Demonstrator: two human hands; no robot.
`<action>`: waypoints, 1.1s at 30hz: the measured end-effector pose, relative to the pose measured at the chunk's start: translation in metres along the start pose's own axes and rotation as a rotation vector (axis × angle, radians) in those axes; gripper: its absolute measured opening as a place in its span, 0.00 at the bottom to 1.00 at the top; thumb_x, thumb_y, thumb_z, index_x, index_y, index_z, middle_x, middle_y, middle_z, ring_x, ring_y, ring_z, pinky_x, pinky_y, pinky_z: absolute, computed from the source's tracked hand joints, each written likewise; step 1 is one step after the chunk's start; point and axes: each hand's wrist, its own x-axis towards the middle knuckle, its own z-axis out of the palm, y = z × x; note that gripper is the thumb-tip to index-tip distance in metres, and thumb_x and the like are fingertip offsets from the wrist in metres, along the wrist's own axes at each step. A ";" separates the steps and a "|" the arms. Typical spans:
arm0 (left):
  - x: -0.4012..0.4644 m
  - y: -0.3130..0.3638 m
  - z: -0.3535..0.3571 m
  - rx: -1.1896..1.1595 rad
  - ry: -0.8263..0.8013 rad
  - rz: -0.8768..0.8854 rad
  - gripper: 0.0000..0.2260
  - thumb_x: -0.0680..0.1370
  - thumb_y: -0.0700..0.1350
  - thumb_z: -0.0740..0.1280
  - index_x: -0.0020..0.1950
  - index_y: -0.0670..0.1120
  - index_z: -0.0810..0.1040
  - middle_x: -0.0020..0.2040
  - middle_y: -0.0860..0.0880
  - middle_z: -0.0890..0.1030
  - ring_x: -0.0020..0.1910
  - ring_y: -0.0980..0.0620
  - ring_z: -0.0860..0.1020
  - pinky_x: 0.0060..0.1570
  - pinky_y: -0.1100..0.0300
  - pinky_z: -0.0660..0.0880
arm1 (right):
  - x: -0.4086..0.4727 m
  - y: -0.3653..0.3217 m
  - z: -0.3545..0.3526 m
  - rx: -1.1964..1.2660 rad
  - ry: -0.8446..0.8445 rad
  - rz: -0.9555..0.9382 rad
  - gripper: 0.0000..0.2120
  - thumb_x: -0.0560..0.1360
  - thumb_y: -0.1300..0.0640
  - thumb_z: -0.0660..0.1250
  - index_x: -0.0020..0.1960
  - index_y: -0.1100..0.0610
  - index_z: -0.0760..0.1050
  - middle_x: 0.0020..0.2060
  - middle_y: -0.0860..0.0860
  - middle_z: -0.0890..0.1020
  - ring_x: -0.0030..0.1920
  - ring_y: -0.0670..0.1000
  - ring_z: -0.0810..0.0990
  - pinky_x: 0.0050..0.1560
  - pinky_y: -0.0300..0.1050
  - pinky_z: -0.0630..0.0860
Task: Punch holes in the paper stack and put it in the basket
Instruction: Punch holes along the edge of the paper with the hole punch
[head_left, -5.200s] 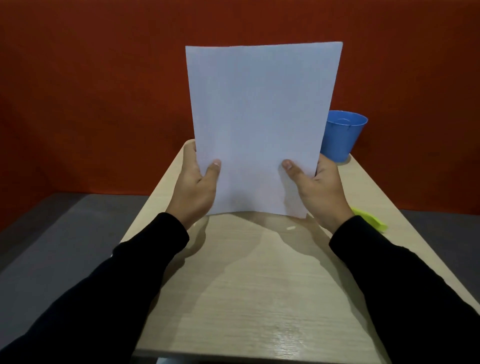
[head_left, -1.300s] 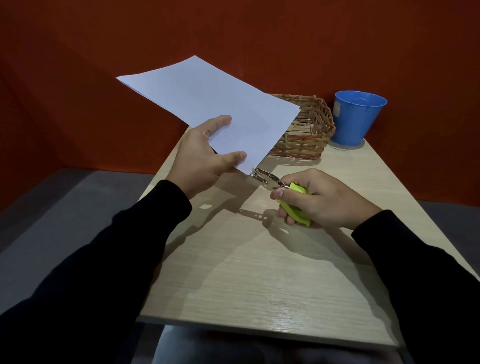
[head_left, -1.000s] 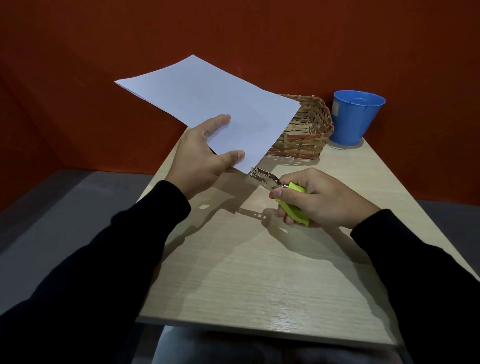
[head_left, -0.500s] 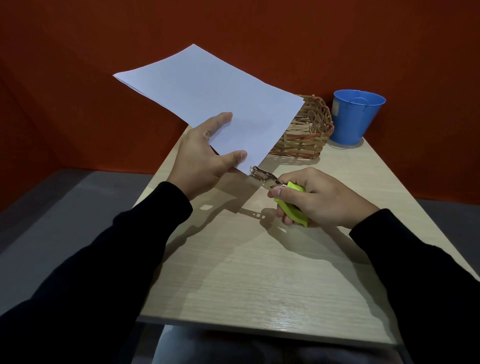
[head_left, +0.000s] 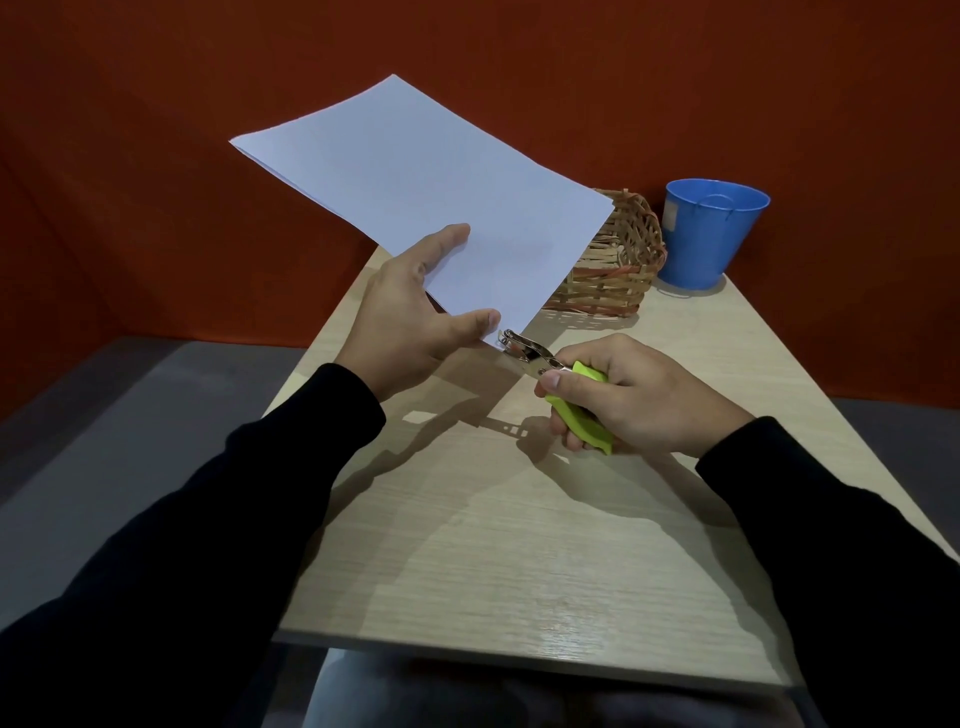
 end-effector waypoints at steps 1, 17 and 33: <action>0.000 0.000 0.000 -0.004 0.000 -0.001 0.38 0.71 0.51 0.80 0.78 0.47 0.69 0.77 0.50 0.72 0.75 0.51 0.70 0.74 0.47 0.69 | 0.000 -0.001 0.000 -0.012 0.002 -0.005 0.18 0.84 0.52 0.64 0.50 0.67 0.78 0.37 0.61 0.86 0.33 0.58 0.86 0.37 0.60 0.82; 0.002 -0.003 0.004 0.011 0.040 -0.002 0.37 0.73 0.49 0.79 0.79 0.48 0.68 0.77 0.51 0.71 0.71 0.65 0.64 0.68 0.68 0.62 | -0.002 -0.003 -0.001 -0.135 0.032 -0.047 0.18 0.85 0.48 0.63 0.46 0.61 0.78 0.35 0.56 0.86 0.31 0.56 0.86 0.36 0.60 0.84; 0.002 -0.003 0.004 0.033 0.050 -0.008 0.37 0.73 0.48 0.79 0.79 0.48 0.68 0.77 0.51 0.71 0.70 0.65 0.64 0.68 0.65 0.62 | -0.002 -0.004 -0.001 -0.125 0.026 -0.021 0.18 0.85 0.48 0.63 0.47 0.62 0.78 0.37 0.58 0.87 0.35 0.60 0.87 0.37 0.58 0.84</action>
